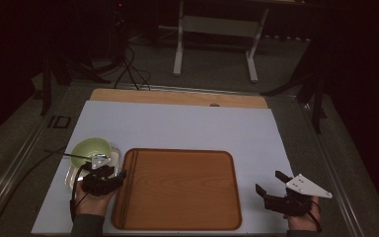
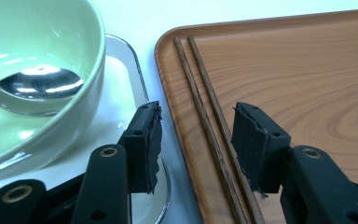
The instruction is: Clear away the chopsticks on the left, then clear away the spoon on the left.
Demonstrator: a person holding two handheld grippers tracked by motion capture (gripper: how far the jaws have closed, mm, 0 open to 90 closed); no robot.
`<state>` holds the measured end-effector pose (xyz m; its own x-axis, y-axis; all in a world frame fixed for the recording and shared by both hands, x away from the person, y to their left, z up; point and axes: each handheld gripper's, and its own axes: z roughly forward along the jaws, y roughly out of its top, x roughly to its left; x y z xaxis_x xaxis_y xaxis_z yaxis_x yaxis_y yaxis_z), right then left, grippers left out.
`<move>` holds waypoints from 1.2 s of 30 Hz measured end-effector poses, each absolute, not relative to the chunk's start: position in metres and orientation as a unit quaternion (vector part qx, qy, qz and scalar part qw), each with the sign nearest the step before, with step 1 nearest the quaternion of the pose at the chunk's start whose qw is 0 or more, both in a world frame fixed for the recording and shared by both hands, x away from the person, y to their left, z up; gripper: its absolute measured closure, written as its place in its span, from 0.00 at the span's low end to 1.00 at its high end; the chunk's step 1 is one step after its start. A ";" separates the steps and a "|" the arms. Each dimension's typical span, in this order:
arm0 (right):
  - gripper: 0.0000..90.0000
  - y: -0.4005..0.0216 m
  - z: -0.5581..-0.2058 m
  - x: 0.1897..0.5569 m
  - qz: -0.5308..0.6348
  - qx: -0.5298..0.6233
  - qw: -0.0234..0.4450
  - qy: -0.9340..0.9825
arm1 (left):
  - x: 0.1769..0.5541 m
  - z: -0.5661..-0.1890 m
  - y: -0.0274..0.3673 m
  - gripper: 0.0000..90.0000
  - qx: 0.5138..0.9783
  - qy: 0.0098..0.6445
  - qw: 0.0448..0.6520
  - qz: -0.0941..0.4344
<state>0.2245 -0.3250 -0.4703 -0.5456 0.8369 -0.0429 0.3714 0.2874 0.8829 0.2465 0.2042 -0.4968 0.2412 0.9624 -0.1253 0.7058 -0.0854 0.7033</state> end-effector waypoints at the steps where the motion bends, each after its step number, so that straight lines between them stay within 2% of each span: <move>1: 0.16 -0.325 -0.470 0.224 0.445 0.397 0.262 0.758 | 0.246 -0.497 0.204 0.57 0.712 0.586 0.338 0.190; 16: 0.16 -0.324 -0.466 0.225 0.459 0.371 0.280 0.757 | 0.237 -0.479 0.221 0.46 0.725 0.535 0.371 0.226; 36: 0.16 -0.319 -0.466 0.230 0.469 0.353 0.278 0.760 | 0.233 -0.473 0.237 0.46 0.717 0.538 0.363 0.256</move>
<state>0.2297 -0.3187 -0.4656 -0.5963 0.7975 -0.0919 0.2749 0.3105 0.9100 0.2330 0.2370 -0.4734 0.2909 0.9564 -0.0237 0.5852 -0.1583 0.7953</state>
